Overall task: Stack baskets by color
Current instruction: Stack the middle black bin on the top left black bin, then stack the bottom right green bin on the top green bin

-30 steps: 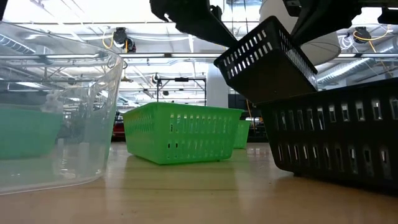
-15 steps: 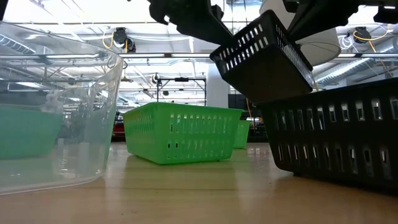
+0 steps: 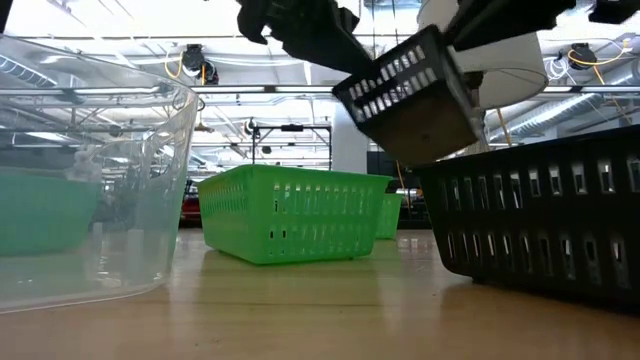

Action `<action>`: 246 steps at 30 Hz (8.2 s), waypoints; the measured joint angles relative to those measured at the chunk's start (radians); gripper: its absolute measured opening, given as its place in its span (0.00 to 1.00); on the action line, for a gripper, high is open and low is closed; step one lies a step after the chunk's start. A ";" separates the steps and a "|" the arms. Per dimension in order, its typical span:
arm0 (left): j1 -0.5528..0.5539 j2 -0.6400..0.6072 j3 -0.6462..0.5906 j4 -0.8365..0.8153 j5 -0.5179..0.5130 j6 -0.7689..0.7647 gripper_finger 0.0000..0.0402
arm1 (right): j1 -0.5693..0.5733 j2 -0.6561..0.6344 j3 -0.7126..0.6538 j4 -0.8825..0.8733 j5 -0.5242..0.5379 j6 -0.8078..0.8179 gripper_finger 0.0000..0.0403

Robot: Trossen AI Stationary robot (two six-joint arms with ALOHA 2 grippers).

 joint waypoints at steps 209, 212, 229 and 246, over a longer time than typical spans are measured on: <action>-0.003 -0.380 -0.267 -0.222 -0.506 -0.404 0.33 | -0.095 0.375 0.217 0.131 -0.329 0.154 0.01; -0.003 -0.380 -0.267 -0.213 -0.506 -0.403 0.33 | -0.089 0.350 0.217 0.124 -0.327 0.154 0.01; -0.003 -0.380 -0.267 -0.208 -0.506 -0.403 0.33 | -0.055 0.173 0.217 -0.019 0.035 0.122 0.01; -0.001 -0.380 -0.267 -0.218 -0.506 -0.425 0.33 | -0.230 0.161 0.203 -0.015 0.162 -0.030 0.02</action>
